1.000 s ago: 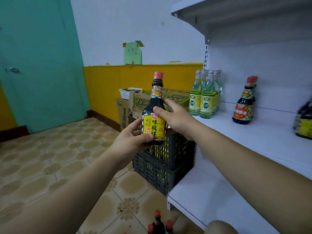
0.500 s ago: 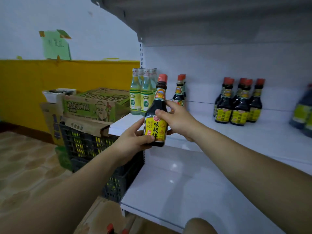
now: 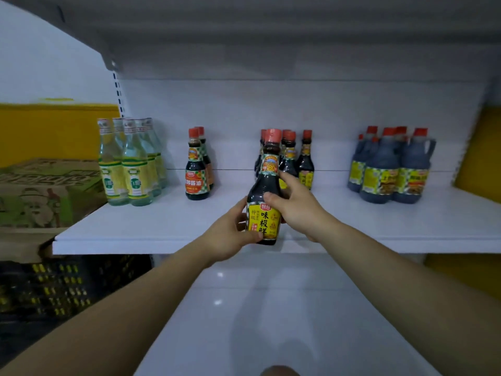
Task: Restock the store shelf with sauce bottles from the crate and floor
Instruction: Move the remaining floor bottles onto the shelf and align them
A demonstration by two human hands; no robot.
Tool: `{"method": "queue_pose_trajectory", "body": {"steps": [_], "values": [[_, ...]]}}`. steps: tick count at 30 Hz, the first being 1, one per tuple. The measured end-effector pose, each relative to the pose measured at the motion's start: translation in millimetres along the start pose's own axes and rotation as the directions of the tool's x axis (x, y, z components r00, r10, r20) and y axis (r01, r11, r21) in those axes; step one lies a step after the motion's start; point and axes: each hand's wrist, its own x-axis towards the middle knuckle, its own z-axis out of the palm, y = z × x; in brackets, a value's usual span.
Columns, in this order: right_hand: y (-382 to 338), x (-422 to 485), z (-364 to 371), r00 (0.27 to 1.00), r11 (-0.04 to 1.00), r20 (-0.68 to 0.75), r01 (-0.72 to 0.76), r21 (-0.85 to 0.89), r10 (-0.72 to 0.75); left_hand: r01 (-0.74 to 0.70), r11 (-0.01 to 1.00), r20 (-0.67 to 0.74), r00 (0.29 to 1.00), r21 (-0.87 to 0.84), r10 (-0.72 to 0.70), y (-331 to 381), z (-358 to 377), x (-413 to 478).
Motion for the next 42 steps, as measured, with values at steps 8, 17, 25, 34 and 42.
{"method": "queue_pose_trajectory", "body": {"steps": [8, 17, 25, 34, 42], "values": [[48.9, 28.4, -84.9, 0.977, 0.995, -0.205, -0.067, -0.075, 0.05, -0.005, 0.68, 0.1, 0.99, 0.733, -0.102, -14.4, 52.9, 78.6], [87.2, 51.3, -132.1, 0.957, 0.987, -0.29, -0.058, -0.151, 0.012, 0.013, 0.489, 0.113, 0.967, 0.872, -0.227, -24.7, 75.3, 122.3], [106.9, 107.0, -132.8, 0.97, 0.964, -0.244, -0.068, -0.256, 0.003, -0.014, 0.454, 0.119, 0.972, 0.891, -0.203, -31.6, 76.1, 120.2], [125.7, 159.6, -126.0, 0.973, 0.959, -0.224, -0.116, -0.26, 0.056, -0.001, 0.467, 0.113, 0.97, 0.884, -0.213, -32.4, 77.2, 122.7], [141.1, 186.4, -134.8, 0.975, 0.954, -0.206, -0.142, -0.263, 0.089, -0.004, 0.466, 0.117, 0.97, 0.885, -0.214, -32.0, 78.0, 122.5]]}}
